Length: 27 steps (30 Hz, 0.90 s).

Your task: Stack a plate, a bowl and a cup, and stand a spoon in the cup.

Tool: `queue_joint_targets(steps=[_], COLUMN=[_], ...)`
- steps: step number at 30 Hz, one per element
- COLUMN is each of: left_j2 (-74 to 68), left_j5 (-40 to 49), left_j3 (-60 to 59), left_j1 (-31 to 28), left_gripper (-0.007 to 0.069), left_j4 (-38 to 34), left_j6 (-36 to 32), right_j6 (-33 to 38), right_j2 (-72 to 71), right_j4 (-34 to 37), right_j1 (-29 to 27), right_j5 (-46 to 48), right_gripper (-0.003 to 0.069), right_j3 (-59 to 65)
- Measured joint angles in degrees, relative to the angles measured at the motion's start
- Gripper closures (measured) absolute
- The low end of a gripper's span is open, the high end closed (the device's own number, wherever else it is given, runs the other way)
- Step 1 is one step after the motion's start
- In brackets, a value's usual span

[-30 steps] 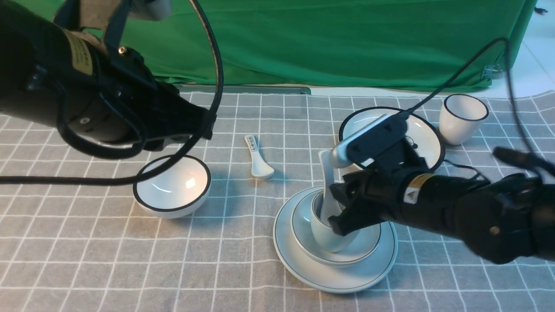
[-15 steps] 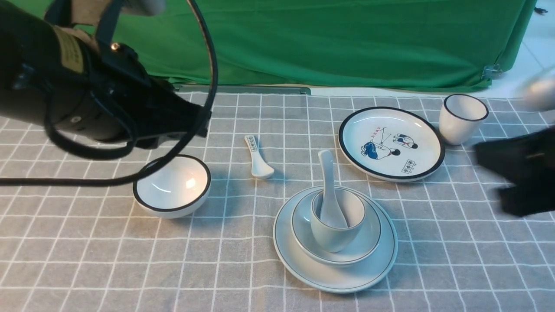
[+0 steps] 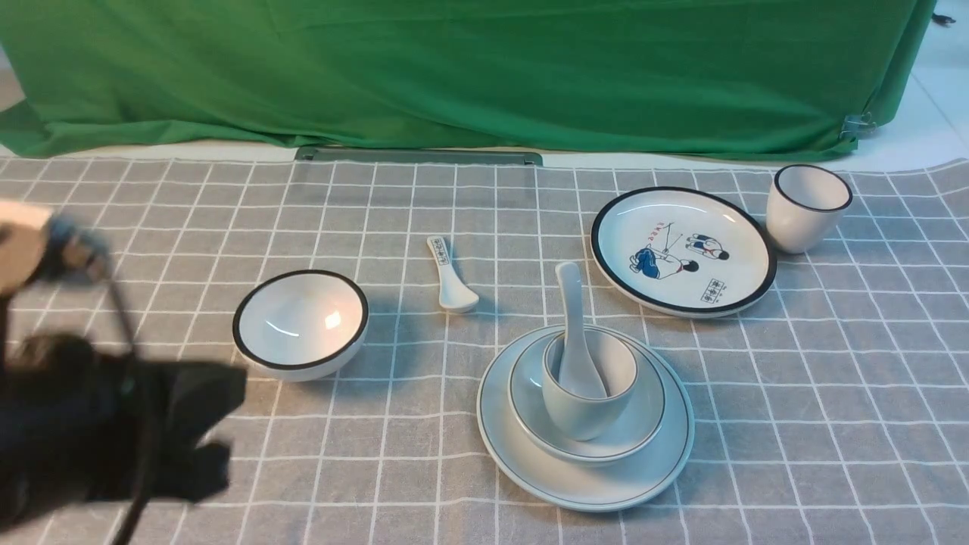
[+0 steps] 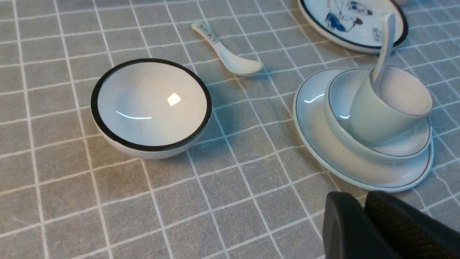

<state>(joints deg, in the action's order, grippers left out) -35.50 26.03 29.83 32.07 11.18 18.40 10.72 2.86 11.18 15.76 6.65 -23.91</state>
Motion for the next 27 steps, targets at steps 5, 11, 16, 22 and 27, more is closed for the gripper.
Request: queue_joint_targets(steps=[5, 11, 16, 22, 27], left_j2=[10.08, 12.39, 12.39, 12.39, 12.39], left_j5=[-5.88, -6.63, -6.63, -6.63, -6.63], left_j3=[-5.74, -5.74, -5.74, -5.74, -5.83], left_j1=[0.0, 0.0, 0.0, 0.0, 0.0], left_gripper=[0.0565, 0.0565, 0.0563, 0.056, 0.0555], left_j4=[0.0, 0.0, 0.0, 0.07, -0.39], left_j6=[0.06, 0.1, 0.1, -0.53, -2.14], right_j6=[-0.54, -0.54, -0.54, -0.56, -0.56], right_j2=[-0.88, -0.88, -0.88, -0.88, -0.88], right_j4=[0.0, 0.0, 0.0, 0.0, 0.0], right_j1=[0.0, 0.0, 0.0, 0.0, 0.0], right_j5=[-1.14, -1.15, -1.15, -1.15, -1.15], right_gripper=[0.0596, 0.0578, 0.0571, 0.0554, 0.0543], right_j3=[0.52, 0.69, 0.69, 0.69, 0.69])
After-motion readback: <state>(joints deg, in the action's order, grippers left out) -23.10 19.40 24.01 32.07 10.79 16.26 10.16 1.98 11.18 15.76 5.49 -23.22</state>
